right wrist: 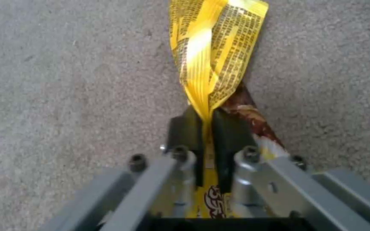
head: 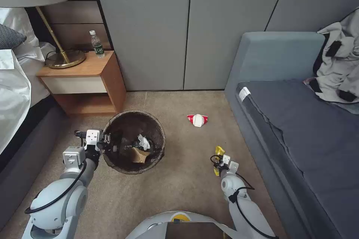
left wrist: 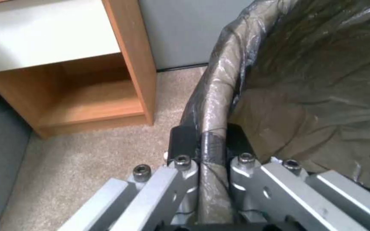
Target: Pick up the trash bin, then pick up the garbage from the floor and place it into the trash bin.
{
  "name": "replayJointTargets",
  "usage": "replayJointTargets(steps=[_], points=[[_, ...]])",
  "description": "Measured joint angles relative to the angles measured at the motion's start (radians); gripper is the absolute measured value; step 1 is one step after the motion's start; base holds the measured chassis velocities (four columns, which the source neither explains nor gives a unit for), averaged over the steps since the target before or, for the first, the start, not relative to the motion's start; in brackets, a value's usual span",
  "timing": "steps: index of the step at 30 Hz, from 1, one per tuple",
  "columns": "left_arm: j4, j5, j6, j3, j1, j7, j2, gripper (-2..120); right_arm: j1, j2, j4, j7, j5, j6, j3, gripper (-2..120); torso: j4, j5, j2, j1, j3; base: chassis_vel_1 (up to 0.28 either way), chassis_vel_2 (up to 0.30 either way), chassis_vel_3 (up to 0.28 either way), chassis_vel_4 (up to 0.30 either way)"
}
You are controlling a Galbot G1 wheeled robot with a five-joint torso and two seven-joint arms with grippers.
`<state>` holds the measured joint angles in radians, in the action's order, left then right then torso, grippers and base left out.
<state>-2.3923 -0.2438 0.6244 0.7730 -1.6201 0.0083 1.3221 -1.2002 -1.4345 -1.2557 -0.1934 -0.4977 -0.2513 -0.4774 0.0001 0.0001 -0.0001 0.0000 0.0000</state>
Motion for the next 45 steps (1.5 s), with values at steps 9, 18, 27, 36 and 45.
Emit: replayJointTargets(steps=[9,18,27,36,45], points=[[-0.006,0.0,0.0,0.001,-0.002,0.0,0.003,3,-0.065,0.042,-0.162,-0.008,0.054,0.016,-0.018,0,0.0,0.0001,0.0,0.0,0.0,0.0,0.0,0.0,0.0],[-0.01,0.0,0.002,0.0,-0.003,0.0,0.001,3,-0.176,0.101,-0.58,0.069,0.073,-0.066,-0.083,0,0.0001,-0.0001,0.0,0.0,0.0,0.0,0.0,0.0,0.0],[-0.011,0.001,0.004,-0.003,-0.006,-0.003,0.006,3,-0.148,0.203,-0.884,0.069,-0.029,-0.151,0.001,0,0.0,-0.0002,0.0,0.0,0.0,0.0,0.0,0.0,0.0],[-0.024,-0.005,0.012,-0.003,-0.011,-0.015,-0.012,3,0.008,0.354,-0.983,0.098,-0.102,-0.176,0.18,0,-0.0001,0.0,0.0,0.0,0.0,0.0,0.0,0.0,0.0],[-0.015,-0.013,0.014,0.001,-0.008,-0.029,-0.018,3,0.19,0.378,-0.987,0.186,-0.19,-0.211,0.338,0,0.0001,-0.0002,0.0,0.0,0.0,0.0,0.0,0.0,0.0]])
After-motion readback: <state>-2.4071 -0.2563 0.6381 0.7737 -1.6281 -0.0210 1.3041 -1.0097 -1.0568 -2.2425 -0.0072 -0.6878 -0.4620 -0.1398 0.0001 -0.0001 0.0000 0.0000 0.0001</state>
